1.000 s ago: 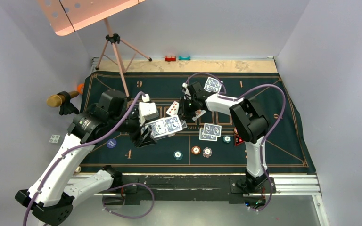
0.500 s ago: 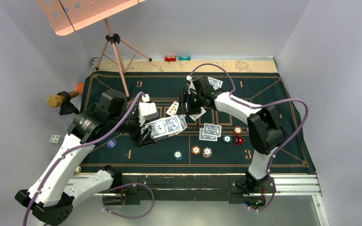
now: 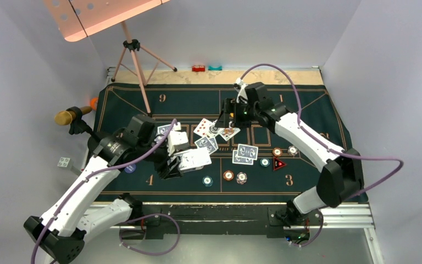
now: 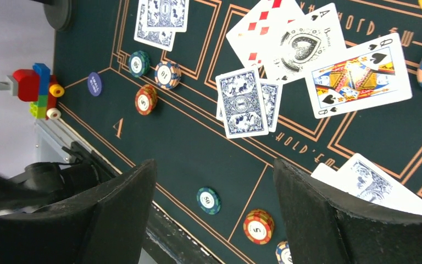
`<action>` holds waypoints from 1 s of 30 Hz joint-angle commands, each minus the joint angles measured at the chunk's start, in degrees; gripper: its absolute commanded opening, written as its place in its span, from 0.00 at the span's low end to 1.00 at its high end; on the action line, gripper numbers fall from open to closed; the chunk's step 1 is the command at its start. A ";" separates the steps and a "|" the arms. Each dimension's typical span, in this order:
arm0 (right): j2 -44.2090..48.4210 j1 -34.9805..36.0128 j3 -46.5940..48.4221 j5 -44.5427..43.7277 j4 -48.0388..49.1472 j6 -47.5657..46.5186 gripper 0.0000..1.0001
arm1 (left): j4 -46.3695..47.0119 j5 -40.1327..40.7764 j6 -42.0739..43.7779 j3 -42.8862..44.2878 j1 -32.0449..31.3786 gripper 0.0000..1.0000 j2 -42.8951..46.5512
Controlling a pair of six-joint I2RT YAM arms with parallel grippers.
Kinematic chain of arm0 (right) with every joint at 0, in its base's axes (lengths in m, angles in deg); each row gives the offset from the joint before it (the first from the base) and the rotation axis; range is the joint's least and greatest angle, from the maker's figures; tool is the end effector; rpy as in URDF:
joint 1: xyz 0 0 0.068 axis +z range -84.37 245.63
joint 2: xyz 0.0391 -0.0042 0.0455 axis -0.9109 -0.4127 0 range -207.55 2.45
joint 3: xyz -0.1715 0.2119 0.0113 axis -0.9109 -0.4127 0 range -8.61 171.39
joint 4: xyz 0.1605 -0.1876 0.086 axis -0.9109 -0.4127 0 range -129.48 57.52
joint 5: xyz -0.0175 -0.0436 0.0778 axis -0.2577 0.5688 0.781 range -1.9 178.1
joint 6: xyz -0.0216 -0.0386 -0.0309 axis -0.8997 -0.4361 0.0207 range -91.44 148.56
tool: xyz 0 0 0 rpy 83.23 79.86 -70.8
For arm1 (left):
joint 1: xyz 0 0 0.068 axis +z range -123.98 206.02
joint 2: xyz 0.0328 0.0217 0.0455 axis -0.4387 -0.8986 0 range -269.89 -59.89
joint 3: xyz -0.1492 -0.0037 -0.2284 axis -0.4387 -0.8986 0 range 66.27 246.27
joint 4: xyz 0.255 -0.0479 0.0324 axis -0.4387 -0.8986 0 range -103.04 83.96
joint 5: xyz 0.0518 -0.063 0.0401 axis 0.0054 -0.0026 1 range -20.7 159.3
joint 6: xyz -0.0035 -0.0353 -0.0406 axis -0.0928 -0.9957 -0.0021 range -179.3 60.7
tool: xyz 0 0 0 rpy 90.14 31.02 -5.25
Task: Distribute texas hold em gaming equipment
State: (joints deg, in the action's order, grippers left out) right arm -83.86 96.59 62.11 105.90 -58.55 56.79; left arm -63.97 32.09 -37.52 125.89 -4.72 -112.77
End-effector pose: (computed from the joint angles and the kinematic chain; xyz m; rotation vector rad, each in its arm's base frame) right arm 0.2822 0.1820 0.2973 -0.2272 2.4094 0.8640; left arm 0.1274 -0.1007 0.3327 1.3085 2.0131 -0.8658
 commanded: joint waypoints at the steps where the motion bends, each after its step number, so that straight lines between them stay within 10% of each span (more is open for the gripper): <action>1: 4.21 -1.76 -0.85 4.19 -2.63 -1.05 0.82 | 5.67 0.37 3.10 -3.94 0.45 0.00 0.29; 30: 8.94 15.94 7.50 -11.77 -20.11 2.70 0.89 | 8.29 0.49 -1.67 1.56 0.47 0.00 -1.18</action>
State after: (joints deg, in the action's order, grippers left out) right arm -75.00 110.51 63.99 97.27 -78.24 58.58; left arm -57.50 33.77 -38.76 124.90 -4.72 -114.06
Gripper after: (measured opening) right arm 0.895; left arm 0.707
